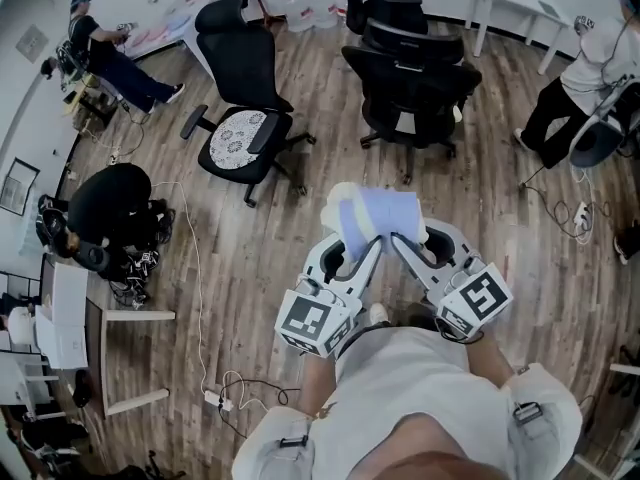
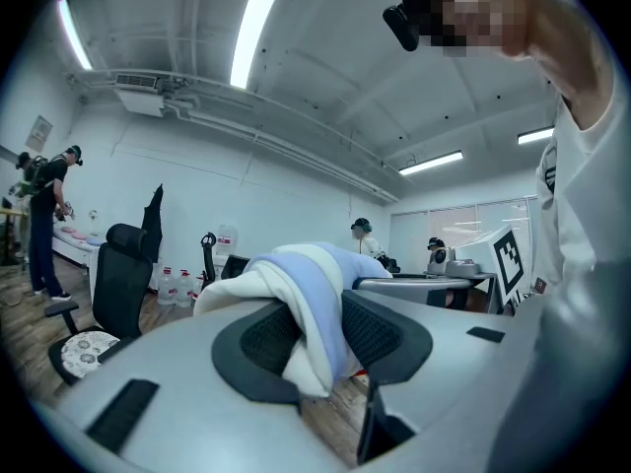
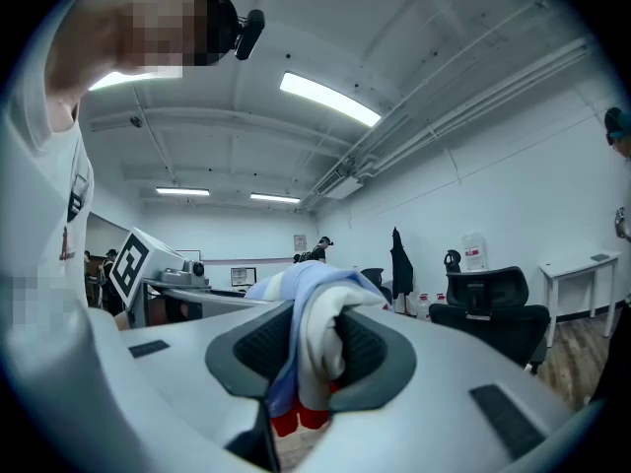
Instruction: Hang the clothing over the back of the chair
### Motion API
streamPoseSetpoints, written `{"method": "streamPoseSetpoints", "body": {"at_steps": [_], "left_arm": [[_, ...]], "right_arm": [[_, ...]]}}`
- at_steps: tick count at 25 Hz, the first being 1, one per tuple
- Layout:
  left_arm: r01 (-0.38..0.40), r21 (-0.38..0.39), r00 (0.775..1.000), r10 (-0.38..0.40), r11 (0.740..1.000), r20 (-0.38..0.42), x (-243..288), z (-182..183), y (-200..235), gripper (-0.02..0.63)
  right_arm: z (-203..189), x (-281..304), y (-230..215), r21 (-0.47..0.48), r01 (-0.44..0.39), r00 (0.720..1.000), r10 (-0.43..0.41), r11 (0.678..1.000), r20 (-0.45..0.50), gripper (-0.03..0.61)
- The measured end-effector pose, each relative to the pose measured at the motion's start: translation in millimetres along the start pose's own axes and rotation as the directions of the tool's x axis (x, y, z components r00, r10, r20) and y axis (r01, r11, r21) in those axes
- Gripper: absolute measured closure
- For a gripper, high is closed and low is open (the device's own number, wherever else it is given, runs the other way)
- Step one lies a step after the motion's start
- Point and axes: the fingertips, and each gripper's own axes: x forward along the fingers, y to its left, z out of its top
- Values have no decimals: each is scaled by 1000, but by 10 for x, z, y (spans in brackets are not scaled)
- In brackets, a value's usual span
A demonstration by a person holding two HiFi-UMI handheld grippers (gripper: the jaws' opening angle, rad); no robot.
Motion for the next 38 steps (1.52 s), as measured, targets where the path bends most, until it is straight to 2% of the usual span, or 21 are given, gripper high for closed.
{"method": "streamPoseSetpoints", "body": {"at_steps": [14,26,38], "left_arm": [[-37,-20,999,37,999,-9,528,56,353,465],[-83,-5,996,83,997,-14,1099,169,515,465],[-117,-5,993,117,993,-15,1312,203,689,465]], "right_arm": [[4,342,-563,14,-33,999,33,999,-11,465],[62,493,-1162,27,-77,997,77,997,3,465],[68,670,-1400,35,-111,994,111,993,0,465]]}}
